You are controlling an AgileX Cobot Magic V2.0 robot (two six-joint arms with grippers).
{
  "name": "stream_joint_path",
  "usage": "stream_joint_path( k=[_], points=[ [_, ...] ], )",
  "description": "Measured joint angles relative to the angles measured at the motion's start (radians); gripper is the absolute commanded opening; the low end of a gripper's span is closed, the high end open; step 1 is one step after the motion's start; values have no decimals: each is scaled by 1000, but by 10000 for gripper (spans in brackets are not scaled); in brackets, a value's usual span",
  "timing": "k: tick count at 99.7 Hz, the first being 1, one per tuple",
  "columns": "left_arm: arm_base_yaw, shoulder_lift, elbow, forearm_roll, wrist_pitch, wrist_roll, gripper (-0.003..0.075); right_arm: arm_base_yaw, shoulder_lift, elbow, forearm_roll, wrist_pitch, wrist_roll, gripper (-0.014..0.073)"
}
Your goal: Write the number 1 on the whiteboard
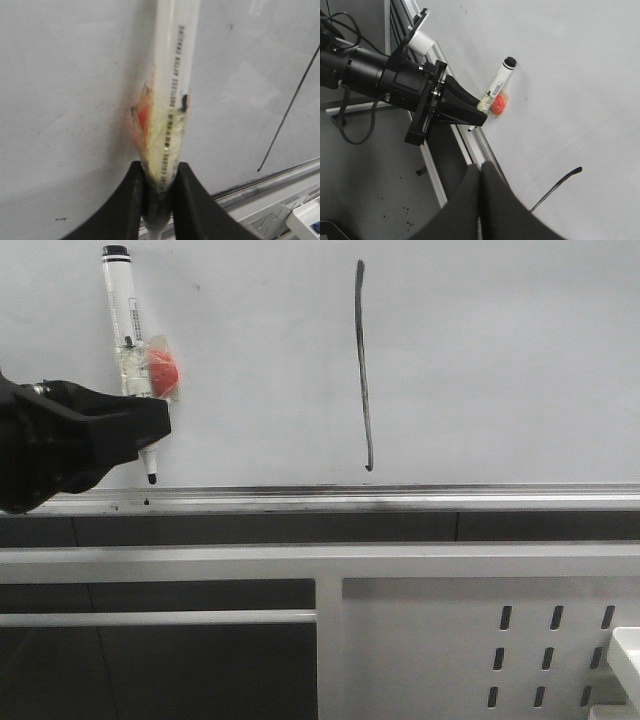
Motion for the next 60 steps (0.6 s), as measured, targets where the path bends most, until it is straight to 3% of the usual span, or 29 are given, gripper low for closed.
stream_joint_path(
  k=[27, 49, 60],
  points=[
    [0, 23, -2, 13, -13, 0, 0, 0, 0, 0, 0, 8, 0, -69],
    [0, 30, -5, 10, -3, -2, 277, 0, 0, 0, 2, 26, 0, -69],
    [0, 30, -5, 0, 2, -4, 342, 0, 0, 0, 4, 37, 0, -69]
  ],
)
